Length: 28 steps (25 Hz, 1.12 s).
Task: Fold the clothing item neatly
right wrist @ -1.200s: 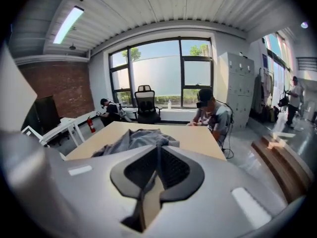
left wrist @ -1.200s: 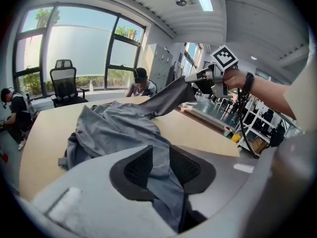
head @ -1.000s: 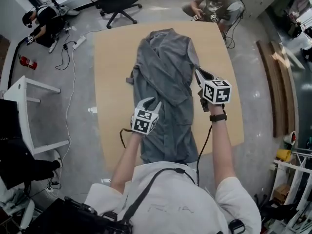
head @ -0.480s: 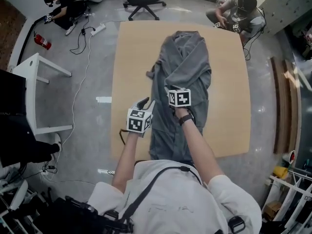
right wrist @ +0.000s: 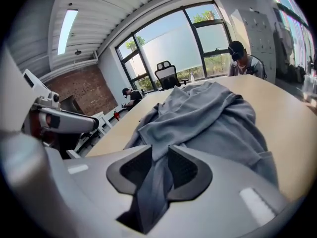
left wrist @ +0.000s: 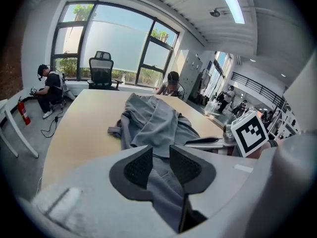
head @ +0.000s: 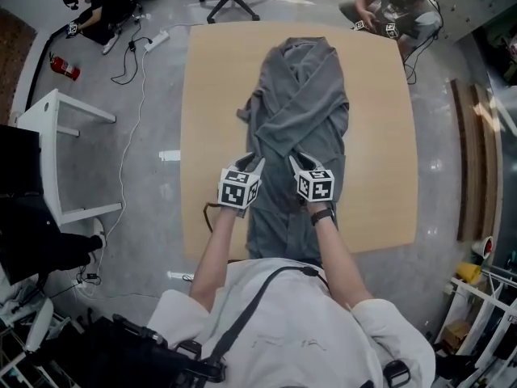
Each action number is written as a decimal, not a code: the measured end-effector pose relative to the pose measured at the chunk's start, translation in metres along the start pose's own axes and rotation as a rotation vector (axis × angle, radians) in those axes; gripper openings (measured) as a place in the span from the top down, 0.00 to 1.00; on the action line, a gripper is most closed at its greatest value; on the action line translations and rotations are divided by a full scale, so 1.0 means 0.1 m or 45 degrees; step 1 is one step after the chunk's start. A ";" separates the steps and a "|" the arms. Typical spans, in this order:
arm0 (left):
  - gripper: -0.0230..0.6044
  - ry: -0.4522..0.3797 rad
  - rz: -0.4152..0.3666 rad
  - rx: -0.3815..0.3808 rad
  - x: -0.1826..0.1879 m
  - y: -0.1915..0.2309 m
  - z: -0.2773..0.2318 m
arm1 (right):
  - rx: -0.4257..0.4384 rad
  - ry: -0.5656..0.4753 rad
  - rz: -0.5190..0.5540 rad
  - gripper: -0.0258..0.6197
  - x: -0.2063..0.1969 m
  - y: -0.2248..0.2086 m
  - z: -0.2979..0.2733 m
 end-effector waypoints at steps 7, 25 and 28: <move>0.78 0.118 -0.206 0.008 -0.24 -0.20 -0.14 | -0.035 -0.047 0.042 0.81 -0.17 -0.19 0.53; 0.96 0.157 -0.238 -0.111 -1.33 -0.49 0.62 | 0.015 -0.037 0.066 0.96 -0.97 0.90 1.34; 0.96 0.173 -0.282 -0.131 -1.51 -0.52 0.61 | -0.002 -0.013 0.066 0.96 -1.18 0.95 1.50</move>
Point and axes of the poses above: the fingertips, and each gripper's own axes: z backward along the fingers, y to its left, x out of its top, the point moved 9 cm from there along z, backward along the fingers, and after that the axes turned 11 degrees about z, right-handed, at the moved point
